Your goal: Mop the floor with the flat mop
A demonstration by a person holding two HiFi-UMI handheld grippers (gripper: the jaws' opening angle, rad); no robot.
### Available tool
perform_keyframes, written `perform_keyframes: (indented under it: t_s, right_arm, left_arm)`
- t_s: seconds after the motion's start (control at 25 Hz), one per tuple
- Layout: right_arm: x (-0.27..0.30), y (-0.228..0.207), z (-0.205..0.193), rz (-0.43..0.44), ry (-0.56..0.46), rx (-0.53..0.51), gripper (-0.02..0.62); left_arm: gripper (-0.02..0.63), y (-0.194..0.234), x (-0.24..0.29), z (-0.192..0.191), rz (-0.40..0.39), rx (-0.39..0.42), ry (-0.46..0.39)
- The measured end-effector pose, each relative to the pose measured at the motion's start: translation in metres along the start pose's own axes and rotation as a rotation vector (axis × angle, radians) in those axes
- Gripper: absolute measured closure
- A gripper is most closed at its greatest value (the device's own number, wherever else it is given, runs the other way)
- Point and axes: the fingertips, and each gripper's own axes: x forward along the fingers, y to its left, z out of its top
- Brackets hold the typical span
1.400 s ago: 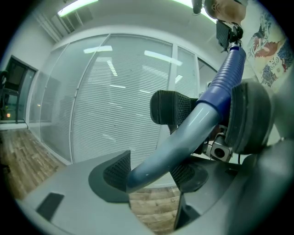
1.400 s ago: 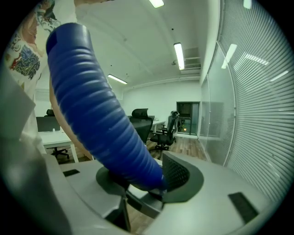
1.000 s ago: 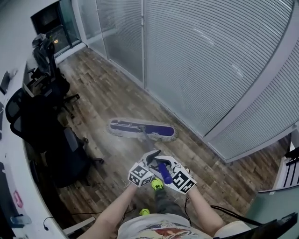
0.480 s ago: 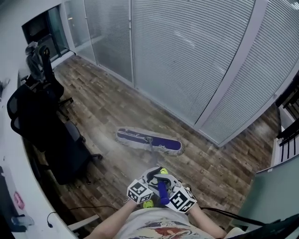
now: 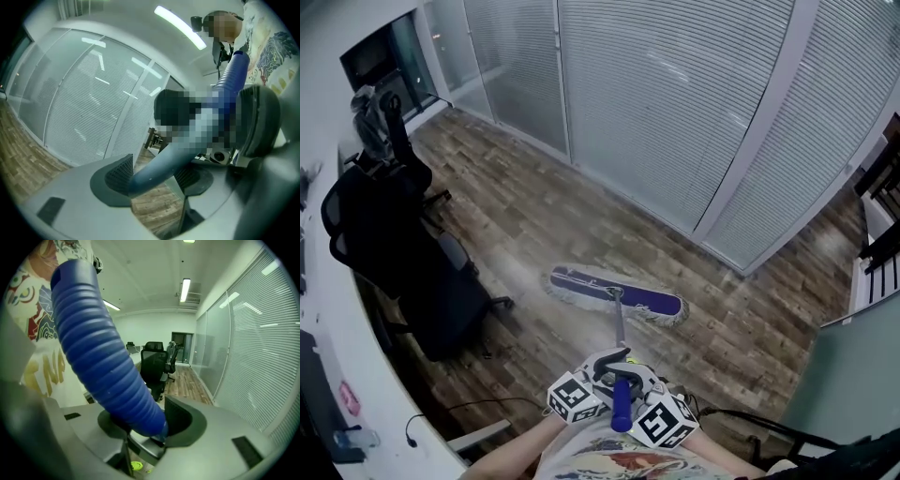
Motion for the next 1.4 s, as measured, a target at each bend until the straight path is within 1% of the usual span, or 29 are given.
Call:
perform_keyframes:
  t_s: [0.12, 0.24, 0.36, 0.52, 0.6, 0.68, 0.72, 0.8, 0.88, 0.96, 1.08, 1.2, 1.4]
  right_arm:
    - [0.001, -0.001, -0.009, -0.039, -0.043, 0.004, 0.434]
    - [-0.004, -0.012, -0.010, -0.083, -0.087, 0.003, 0.434]
    - [-0.009, -0.028, -0.003, -0.124, -0.133, 0.002, 0.443]
    - [-0.011, -0.054, 0.004, -0.164, -0.164, 0.005, 0.451]
    - [-0.009, -0.064, 0.008, -0.171, -0.187, 0.020, 0.451]
    - [-0.006, -0.066, 0.006, -0.166, -0.203, 0.051, 0.451]
    - [-0.004, -0.063, 0.002, -0.156, -0.201, 0.059, 0.449]
    - [0.002, -0.058, -0.011, -0.129, -0.173, 0.044, 0.439]
    - [0.012, -0.062, -0.020, -0.121, -0.166, 0.046, 0.432]
    - [0.023, -0.081, -0.024, -0.128, -0.169, 0.051, 0.431]
    - [0.038, -0.124, -0.023, -0.145, -0.178, 0.059, 0.431]
    - [0.052, -0.177, -0.019, -0.153, -0.189, 0.058, 0.431]
    - [0.081, -0.273, -0.016, -0.145, -0.189, 0.046, 0.431]
  left_arm:
    - [0.356, 0.001, 0.003, -0.011, -0.008, 0.045, 0.027]
    - [0.357, 0.004, 0.010, -0.010, -0.018, 0.081, 0.039]
    - [0.368, 0.009, 0.019, -0.001, -0.027, 0.102, 0.030]
    - [0.379, 0.023, 0.030, 0.017, -0.036, 0.118, -0.009]
    - [0.388, 0.031, 0.033, 0.021, -0.047, 0.134, -0.014]
    - [0.393, 0.034, 0.034, 0.017, -0.067, 0.153, 0.002]
    - [0.393, 0.034, 0.034, 0.013, -0.075, 0.163, 0.017]
    - [0.393, 0.035, 0.034, 0.002, -0.086, 0.179, 0.047]
    - [0.393, 0.045, 0.038, -0.006, -0.091, 0.187, 0.069]
    - [0.393, 0.066, 0.046, -0.007, -0.092, 0.191, 0.081]
    - [0.393, 0.105, 0.067, 0.005, -0.095, 0.196, 0.078]
    - [0.393, 0.149, 0.093, 0.025, -0.090, 0.202, 0.063]
    - [0.393, 0.233, 0.142, 0.057, -0.073, 0.206, 0.063]
